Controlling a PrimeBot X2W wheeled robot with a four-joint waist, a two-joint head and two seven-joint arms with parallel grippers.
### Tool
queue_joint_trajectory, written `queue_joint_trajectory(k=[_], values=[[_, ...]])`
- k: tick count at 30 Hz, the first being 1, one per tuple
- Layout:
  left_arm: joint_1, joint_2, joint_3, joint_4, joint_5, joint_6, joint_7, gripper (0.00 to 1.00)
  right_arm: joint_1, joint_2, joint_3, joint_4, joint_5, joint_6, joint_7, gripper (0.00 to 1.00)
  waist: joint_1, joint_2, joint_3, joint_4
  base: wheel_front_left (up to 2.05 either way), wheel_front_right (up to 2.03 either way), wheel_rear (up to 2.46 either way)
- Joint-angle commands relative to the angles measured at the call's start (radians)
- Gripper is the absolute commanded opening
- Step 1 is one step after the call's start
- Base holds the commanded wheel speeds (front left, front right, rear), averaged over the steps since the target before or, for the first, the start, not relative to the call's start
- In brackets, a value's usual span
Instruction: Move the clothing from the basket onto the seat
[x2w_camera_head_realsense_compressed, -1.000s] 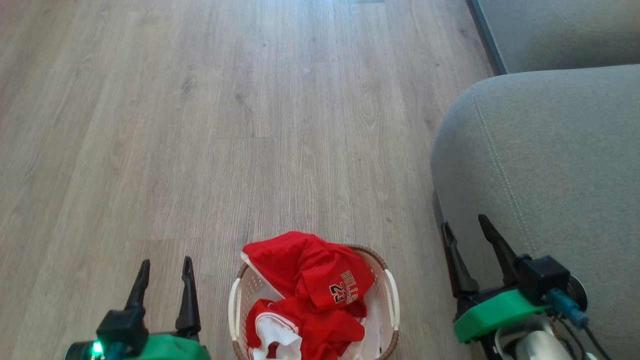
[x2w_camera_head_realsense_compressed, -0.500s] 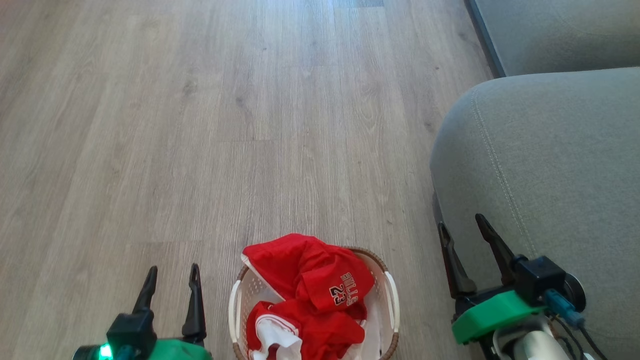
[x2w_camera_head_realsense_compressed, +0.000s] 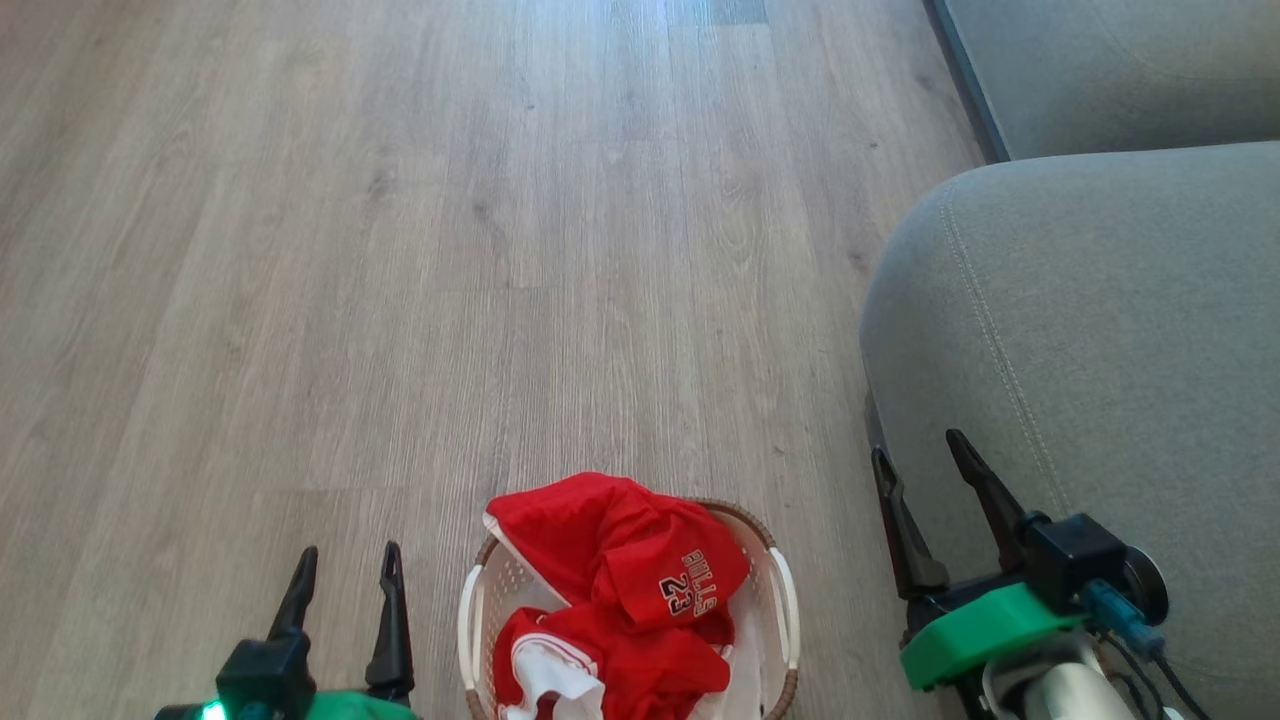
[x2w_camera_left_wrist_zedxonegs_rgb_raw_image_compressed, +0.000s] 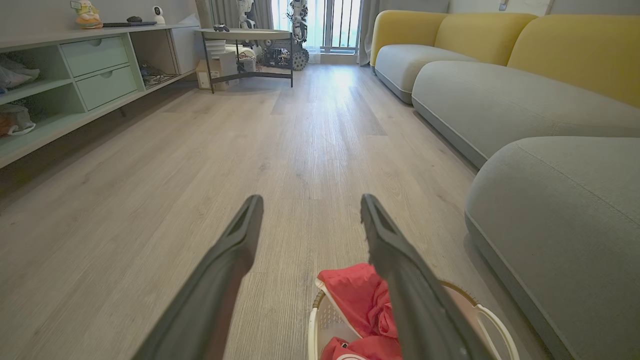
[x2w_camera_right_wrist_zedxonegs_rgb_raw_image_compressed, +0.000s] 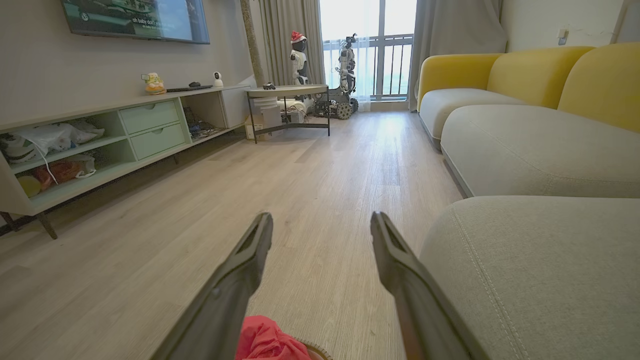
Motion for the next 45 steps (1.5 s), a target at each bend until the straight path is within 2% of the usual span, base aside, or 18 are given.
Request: queue_joint_trajectory(k=[1, 17, 23, 28, 36, 45], values=[[-0.026, 0.007, 0.027, -0.03, -0.003, 0.01, -0.014, 1.0, -0.028, -0.012, 0.024, -0.032, -0.005, 0.0, -0.012, 1.0, 0.0, 0.0, 0.0, 0.0, 0.0, 0.0, 0.0], [-0.032, 0.007, 0.024, -0.034, 0.003, 0.009, -0.014, 1.0, -0.03, -0.012, 0.001, -0.032, -0.011, 0.0, -0.012, 1.0, 0.0, 0.0, 0.021, 0.001, 0.0, 0.0, 0.0], [-0.066, 0.007, -0.027, 0.003, 0.014, -0.012, -0.014, 1.0, -0.042, -0.012, -0.045, -0.041, -0.03, 0.0, -0.012, 1.0, 0.0, 0.0, 0.066, 0.002, 0.0, 0.0, 0.0], [-0.138, 0.007, -0.1, 0.063, 0.025, -0.028, -0.014, 1.0, -0.081, -0.012, -0.078, -0.07, -0.047, 0.0, -0.012, 1.0, 0.0, 0.0, 0.163, 0.0, 0.0, 0.0, 0.0], [-0.382, 0.007, -0.209, 0.262, 0.052, -0.05, -0.014, 1.0, -0.208, -0.012, -0.129, -0.136, -0.064, 0.0, -0.012, 1.0, 0.0, 0.0, 0.41, -0.027, 0.0, 0.0, 0.0], [-0.624, 0.007, -0.31, 0.489, 0.052, -0.056, -0.014, 1.0, -0.305, -0.012, -0.161, -0.204, -0.068, 0.0, -0.012, 1.0, 0.0, 0.0, 0.602, -0.067, 0.0, 0.0, 0.0]])
